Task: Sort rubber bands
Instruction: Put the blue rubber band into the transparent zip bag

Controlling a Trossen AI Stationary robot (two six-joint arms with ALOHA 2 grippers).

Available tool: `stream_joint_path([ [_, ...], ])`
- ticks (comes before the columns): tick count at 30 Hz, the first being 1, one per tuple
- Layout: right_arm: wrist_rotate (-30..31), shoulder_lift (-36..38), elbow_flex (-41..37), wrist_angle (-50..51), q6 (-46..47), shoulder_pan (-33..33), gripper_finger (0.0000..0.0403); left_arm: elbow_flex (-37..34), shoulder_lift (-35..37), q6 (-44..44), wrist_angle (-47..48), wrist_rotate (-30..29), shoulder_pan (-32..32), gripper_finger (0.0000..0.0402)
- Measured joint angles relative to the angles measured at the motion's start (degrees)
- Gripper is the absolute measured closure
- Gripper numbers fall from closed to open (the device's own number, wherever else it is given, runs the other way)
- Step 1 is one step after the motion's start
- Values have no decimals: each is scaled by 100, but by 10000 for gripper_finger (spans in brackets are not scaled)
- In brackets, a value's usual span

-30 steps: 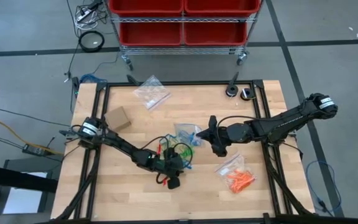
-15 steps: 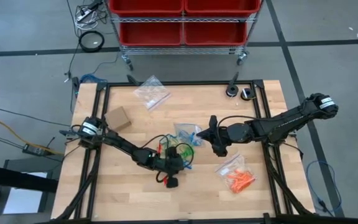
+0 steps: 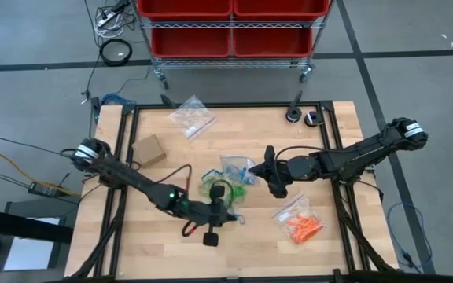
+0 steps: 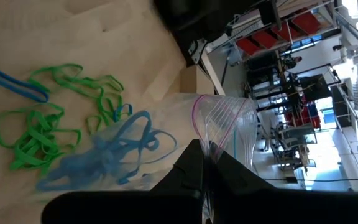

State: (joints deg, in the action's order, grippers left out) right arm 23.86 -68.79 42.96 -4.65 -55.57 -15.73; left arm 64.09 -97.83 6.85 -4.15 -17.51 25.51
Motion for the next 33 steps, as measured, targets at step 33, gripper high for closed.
stream_joint_path([
  [33, -57, 0, 0, 3, 51, -4, 403, 2853, 169, -1262, 3222, -2106, -1091, 401],
])
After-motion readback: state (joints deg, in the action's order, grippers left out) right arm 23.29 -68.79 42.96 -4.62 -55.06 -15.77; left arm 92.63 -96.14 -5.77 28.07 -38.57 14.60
